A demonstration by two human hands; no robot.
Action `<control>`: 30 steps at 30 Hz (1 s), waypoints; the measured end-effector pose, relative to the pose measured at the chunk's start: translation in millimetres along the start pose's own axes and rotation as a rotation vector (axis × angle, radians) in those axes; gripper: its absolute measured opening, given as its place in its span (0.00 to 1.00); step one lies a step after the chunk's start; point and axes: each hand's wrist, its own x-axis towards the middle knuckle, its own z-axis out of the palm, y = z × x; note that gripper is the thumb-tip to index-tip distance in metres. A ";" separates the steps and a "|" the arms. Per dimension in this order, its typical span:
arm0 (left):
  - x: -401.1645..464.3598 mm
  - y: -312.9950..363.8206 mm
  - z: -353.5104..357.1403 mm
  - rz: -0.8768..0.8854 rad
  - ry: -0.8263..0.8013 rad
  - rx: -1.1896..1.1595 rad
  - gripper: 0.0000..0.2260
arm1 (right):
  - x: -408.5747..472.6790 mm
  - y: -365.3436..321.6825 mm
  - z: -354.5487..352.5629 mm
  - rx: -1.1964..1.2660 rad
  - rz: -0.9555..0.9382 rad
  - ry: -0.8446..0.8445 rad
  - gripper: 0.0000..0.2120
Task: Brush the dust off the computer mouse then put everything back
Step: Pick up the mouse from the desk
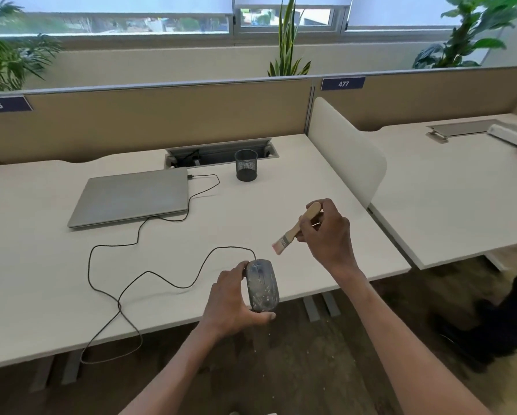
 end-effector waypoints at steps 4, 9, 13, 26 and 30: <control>-29.2 23.4 6.5 -0.013 0.031 0.014 0.51 | -20.4 -1.6 -16.6 0.030 0.002 -0.046 0.08; -70.7 51.0 11.5 -0.058 0.087 0.022 0.53 | -49.3 -7.3 -32.7 0.019 -0.035 -0.123 0.11; -102.1 58.4 9.9 -0.102 0.124 0.030 0.54 | -73.5 -14.7 -37.3 0.035 -0.045 -0.146 0.10; -198.0 -8.9 -34.8 -0.086 0.118 0.012 0.56 | -161.8 -60.4 11.3 0.032 -0.001 -0.104 0.14; -222.0 -37.5 -51.4 -0.100 0.089 -0.015 0.57 | -189.0 -80.6 38.0 0.002 -0.010 -0.079 0.17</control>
